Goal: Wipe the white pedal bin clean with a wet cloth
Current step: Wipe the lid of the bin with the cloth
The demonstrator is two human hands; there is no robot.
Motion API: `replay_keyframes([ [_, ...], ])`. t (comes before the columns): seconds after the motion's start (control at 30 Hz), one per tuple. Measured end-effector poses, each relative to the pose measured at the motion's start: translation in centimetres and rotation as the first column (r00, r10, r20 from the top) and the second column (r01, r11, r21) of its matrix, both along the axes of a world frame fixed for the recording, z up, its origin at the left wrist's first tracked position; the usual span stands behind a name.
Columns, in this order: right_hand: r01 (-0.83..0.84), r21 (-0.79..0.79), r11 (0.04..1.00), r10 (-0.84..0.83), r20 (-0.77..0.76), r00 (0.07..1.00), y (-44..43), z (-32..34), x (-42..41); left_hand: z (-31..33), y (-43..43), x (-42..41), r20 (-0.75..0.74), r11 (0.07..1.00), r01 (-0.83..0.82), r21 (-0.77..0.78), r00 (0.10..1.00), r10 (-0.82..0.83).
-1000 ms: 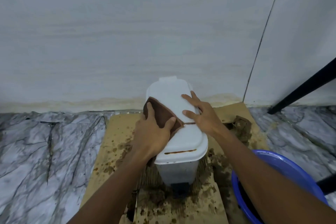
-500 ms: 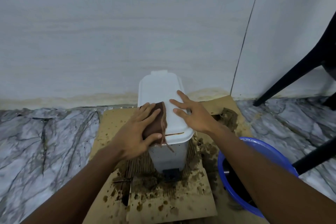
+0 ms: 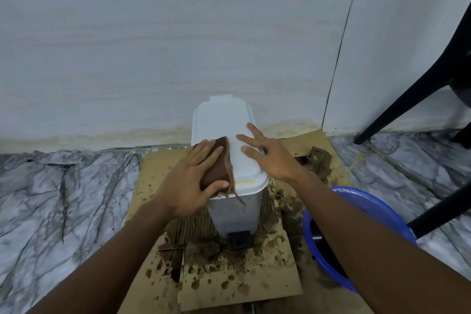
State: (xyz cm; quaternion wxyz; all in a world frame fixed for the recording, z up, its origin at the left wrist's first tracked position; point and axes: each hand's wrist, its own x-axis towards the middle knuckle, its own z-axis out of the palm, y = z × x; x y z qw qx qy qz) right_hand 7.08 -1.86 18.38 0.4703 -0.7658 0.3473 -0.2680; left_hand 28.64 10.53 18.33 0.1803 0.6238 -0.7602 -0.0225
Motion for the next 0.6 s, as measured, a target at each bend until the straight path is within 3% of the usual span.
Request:
replay_keyframes([
  [0.2, 0.022, -0.035, 0.999, -0.022, 0.004, 1.000, -0.1, -0.2, -0.1, 0.6, -1.7, -4.2, 0.194, 0.994, -0.107, -0.014, 0.975, 0.108],
  [0.33, 0.001, -0.040, 0.999, -0.001, 0.006, 1.000, -0.4, -0.2, -0.4, 0.8, -2.7, -6.1, 0.227, 0.994, -0.106, 0.007, 0.969, 0.101],
  [0.47, 0.001, -0.014, 1.000, -0.001, 0.020, 1.000, 0.0, -0.1, -0.1, 0.2, -1.0, -2.3, 0.146, 0.999, -0.029, -0.046, 0.989, 0.035],
  [0.6, 0.007, 0.019, 1.000, -0.008, 0.045, 0.999, 0.2, -0.1, 0.0, -0.1, 0.2, 0.2, 0.020, 0.997, -0.077, -0.007, 0.997, 0.077],
])
